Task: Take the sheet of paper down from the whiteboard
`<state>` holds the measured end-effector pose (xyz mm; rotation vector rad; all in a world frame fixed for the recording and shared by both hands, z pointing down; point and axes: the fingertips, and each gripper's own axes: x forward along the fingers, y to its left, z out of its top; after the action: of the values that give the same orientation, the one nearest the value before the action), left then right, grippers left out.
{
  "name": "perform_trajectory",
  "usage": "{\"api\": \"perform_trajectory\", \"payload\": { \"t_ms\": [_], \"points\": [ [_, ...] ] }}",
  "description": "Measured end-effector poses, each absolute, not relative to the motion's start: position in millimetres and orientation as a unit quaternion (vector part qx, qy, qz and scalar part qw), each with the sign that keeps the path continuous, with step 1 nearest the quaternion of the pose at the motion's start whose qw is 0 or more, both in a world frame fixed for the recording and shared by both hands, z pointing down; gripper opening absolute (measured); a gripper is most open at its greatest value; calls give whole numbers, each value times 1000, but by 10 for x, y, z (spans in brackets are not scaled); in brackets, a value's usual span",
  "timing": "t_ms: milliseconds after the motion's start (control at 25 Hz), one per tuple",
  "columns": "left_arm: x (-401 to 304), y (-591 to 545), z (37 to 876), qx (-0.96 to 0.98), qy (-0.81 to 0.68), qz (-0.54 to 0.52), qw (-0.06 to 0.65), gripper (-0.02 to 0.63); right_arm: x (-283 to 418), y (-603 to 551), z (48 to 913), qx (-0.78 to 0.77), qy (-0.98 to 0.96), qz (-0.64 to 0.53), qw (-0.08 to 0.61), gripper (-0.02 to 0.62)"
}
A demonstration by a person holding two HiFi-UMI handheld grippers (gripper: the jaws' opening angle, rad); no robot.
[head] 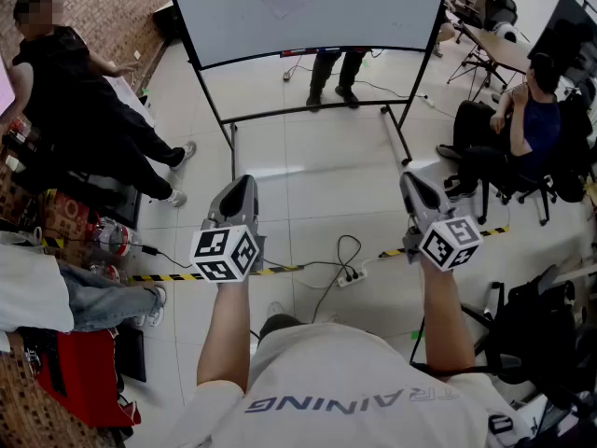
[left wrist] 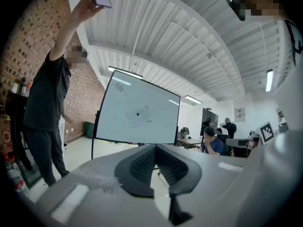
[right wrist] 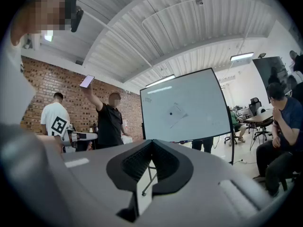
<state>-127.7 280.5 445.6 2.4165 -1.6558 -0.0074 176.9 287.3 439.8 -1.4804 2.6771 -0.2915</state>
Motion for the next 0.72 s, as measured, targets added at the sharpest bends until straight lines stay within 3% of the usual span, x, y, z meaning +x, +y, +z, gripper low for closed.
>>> {"api": "perform_trajectory", "payload": {
  "t_ms": [520,720],
  "points": [
    [-791,2449,4562,829,-551,-2,96,3,2120,2560,4698,-474,873,-109,40,6],
    [-928,1836,4462,831,-549,-2,84,3,1907,1918,4594,-464,879,-96,48,7]
  ]
}}
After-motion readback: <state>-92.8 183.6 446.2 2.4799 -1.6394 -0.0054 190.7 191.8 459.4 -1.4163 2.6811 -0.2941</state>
